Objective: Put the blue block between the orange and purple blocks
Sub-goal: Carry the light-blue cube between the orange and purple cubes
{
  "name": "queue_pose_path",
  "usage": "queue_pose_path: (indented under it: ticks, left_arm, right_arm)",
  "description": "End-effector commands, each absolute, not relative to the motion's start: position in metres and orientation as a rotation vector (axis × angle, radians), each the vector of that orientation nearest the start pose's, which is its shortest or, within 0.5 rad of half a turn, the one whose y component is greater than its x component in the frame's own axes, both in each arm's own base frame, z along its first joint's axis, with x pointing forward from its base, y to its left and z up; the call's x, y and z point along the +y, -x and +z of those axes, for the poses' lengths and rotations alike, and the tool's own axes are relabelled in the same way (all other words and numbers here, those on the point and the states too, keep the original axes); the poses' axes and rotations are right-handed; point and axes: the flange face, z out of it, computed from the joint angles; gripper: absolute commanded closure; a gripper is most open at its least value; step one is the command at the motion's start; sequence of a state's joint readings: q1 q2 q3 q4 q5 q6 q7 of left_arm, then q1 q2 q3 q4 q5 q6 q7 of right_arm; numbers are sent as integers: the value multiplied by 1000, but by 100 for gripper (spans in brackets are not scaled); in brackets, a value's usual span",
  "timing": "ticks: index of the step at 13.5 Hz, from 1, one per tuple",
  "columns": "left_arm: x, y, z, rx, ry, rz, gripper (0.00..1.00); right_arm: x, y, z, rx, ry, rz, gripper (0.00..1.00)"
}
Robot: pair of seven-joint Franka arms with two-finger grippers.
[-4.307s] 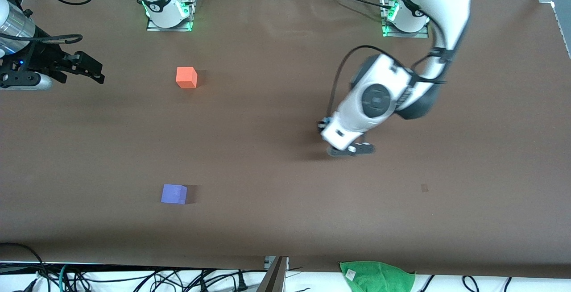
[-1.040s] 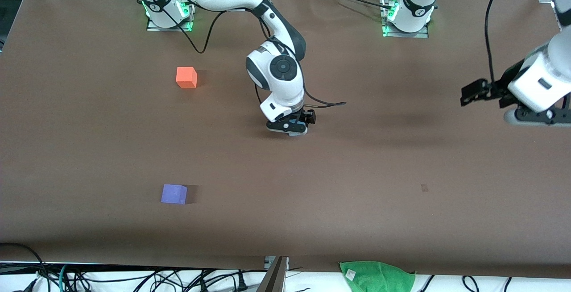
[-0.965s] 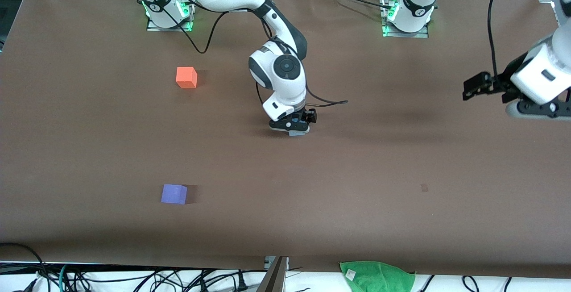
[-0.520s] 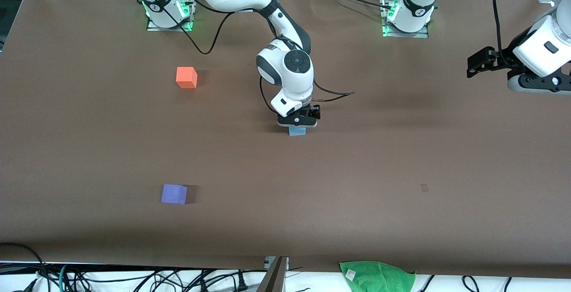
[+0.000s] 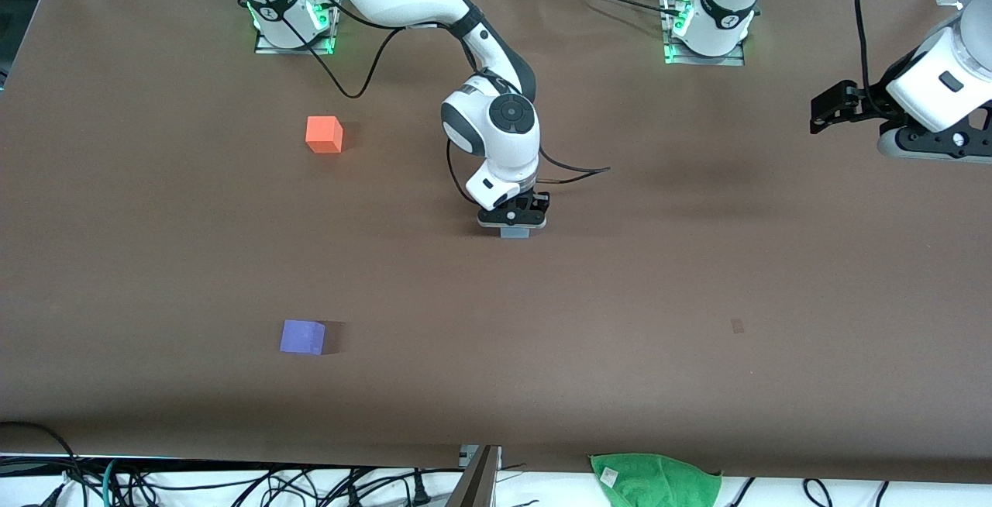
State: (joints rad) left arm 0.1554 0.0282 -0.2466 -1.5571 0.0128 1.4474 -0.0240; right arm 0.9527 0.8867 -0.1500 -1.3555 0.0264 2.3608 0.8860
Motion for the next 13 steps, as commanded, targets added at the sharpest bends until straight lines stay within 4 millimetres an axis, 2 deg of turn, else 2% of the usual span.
queue_pose_path:
  ticks: [1,2,4,5,7,8,10,11,13]
  left_arm:
    - [-31,-526,599,142,3162,209,0]
    - [-19,-530,597,147,3200,196,0]
    - [-21,-531,598,154,3214,181,0]
    - [-23,-531,599,149,3210,179,0]
    - [-23,-532,601,149,3201,167,0]
    - [-23,-531,601,149,3199,172,0]
    - [-21,-531,599,149,3198,177,0]
    - [-20,-530,599,149,3199,184,0]
    - [-20,-529,600,142,3198,179,0]
  right_arm:
    - [536,-532,229,11,3087,-253,66]
    - [513,-551,245,13,3111,-217,66]
    - [465,-583,282,-7,3126,-141,66]
    - [438,-591,296,-42,3122,-77,66]
    - [357,-607,318,-122,3116,-11,66]
    - [318,-608,324,-110,3118,18,66]
    - [241,-605,323,-148,3115,85,65]
    - [212,-598,316,-122,3094,129,65]
    - [169,-580,293,-67,3097,127,65]
